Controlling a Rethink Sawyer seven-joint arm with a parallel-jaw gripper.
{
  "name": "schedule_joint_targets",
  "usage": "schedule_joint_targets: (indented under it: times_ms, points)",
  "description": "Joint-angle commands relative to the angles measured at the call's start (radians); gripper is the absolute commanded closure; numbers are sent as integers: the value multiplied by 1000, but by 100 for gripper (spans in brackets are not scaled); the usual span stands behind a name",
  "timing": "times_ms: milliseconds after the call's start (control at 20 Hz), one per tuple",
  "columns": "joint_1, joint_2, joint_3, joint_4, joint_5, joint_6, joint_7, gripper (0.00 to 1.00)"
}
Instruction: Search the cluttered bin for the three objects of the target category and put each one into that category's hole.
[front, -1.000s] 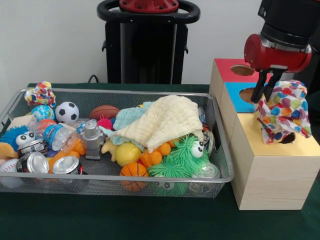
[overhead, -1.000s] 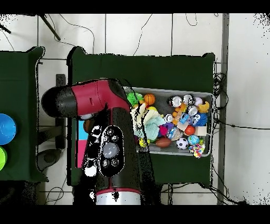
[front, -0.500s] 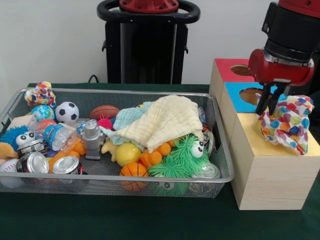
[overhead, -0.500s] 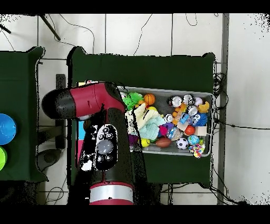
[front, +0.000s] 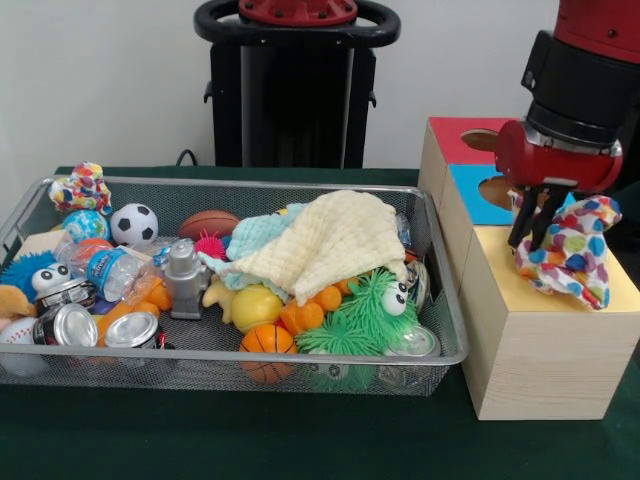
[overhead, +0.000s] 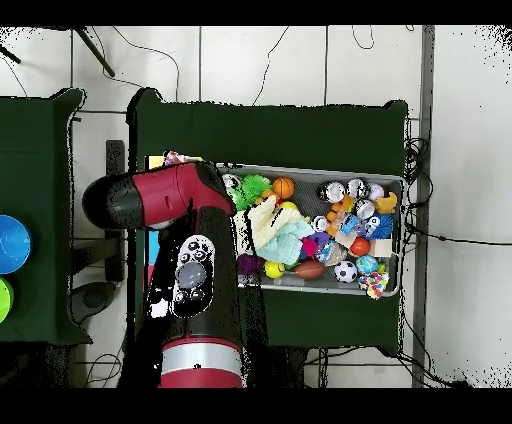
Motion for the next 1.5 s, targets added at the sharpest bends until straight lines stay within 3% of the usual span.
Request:
schedule_joint_targets:
  times_ms: [50,550,1500]
  points:
    - [5,80,-11,32,35,-74,270,100]
    - [47,163,-64,-19,87,-99,318,100]
    - [122,231,-141,-50,215,-107,376,100]
